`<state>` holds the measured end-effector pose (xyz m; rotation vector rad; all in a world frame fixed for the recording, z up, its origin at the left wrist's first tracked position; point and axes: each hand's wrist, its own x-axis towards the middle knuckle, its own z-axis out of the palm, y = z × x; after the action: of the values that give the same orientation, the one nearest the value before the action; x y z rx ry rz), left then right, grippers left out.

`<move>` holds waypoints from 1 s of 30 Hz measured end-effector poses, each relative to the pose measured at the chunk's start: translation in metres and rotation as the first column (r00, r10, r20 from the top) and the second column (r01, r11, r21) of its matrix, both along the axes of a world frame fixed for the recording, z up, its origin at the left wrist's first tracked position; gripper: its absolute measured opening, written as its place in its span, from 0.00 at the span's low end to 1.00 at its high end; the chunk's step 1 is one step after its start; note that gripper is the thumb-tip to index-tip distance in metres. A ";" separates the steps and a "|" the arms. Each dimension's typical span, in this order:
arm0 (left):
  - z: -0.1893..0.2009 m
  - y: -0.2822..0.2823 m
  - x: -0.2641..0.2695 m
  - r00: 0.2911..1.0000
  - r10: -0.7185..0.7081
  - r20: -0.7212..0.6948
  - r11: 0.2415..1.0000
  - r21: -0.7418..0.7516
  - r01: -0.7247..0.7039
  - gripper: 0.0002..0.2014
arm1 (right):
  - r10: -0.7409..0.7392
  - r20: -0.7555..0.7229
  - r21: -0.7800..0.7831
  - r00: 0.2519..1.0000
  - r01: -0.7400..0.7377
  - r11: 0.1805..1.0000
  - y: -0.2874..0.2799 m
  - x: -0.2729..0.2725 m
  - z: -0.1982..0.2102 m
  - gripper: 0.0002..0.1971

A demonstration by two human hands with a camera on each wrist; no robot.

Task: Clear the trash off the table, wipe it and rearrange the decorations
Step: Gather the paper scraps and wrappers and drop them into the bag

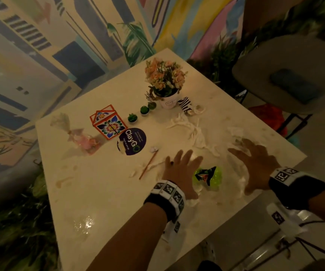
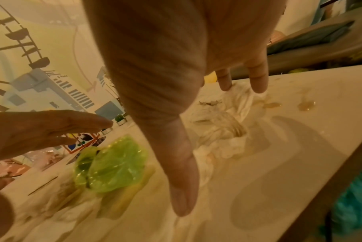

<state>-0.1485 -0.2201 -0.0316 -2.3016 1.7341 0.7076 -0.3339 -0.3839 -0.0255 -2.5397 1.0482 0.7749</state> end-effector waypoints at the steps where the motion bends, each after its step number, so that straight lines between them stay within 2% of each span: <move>1: -0.004 -0.004 -0.005 0.999 -0.049 0.002 0.999 0.021 0.049 0.60 | -0.006 0.014 -0.017 1.000 0.006 1.000 -0.005 0.001 -0.001 0.69; 4: -0.012 -0.009 -0.019 0.992 -0.127 -0.006 0.989 0.075 0.127 0.66 | -0.033 0.057 0.007 0.998 0.033 0.999 -0.022 0.006 -0.010 0.67; 5: -0.015 -0.009 -0.022 0.992 -0.124 -0.001 0.989 0.079 0.123 0.64 | -0.030 0.074 0.032 0.997 0.027 0.999 -0.026 0.009 -0.014 0.66; 7: -0.021 -0.008 -0.026 0.996 -0.088 0.011 0.996 0.009 0.088 0.50 | -0.036 0.094 0.081 0.995 0.028 0.996 -0.032 0.014 -0.019 0.61; 8: -0.022 -0.008 -0.026 0.997 -0.080 0.008 0.997 -0.021 0.080 0.44 | -0.052 0.102 0.105 0.993 0.042 0.994 -0.033 0.017 -0.020 0.57; 9: -0.024 -0.008 -0.025 0.996 -0.083 -0.011 0.996 -0.027 0.083 0.42 | -0.071 0.116 0.124 0.991 0.057 0.991 -0.033 0.019 -0.020 0.52; 12: -0.026 -0.008 -0.018 0.992 -0.093 -0.081 0.996 0.003 0.093 0.43 | -0.117 0.173 0.178 0.978 0.086 0.980 -0.032 0.028 -0.022 0.37; 16: -0.029 -0.006 -0.014 0.990 -0.008 -0.142 0.998 -0.066 -0.001 0.32 | -0.124 0.224 0.250 0.967 0.066 0.966 -0.033 0.038 -0.022 0.18; 20: -0.034 -0.008 -0.011 0.980 0.096 -0.173 0.989 -0.092 -0.113 0.29 | -0.178 0.275 0.254 0.945 0.108 0.961 -0.034 0.047 -0.019 0.13; 24: -0.034 -0.014 -0.009 0.964 0.218 -0.150 0.972 -0.056 -0.229 0.26 | -0.373 0.356 0.348 0.857 0.249 0.904 -0.040 0.048 -0.015 0.12; 27: -0.029 -0.015 -0.004 0.902 0.338 -0.267 0.921 -0.102 -0.375 0.20 | -0.499 0.419 0.437 0.758 0.314 0.843 -0.044 0.051 -0.006 0.09; 30: -0.014 -0.014 0.006 0.838 0.413 -0.357 0.863 -0.141 -0.485 0.19 | -0.541 0.461 0.506 0.704 0.292 0.812 -0.043 0.057 0.003 0.12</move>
<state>-0.1429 -0.2337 -0.0455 -2.9498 1.4412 1.0610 -0.2769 -0.4264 -0.0223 -1.8609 1.0556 0.0279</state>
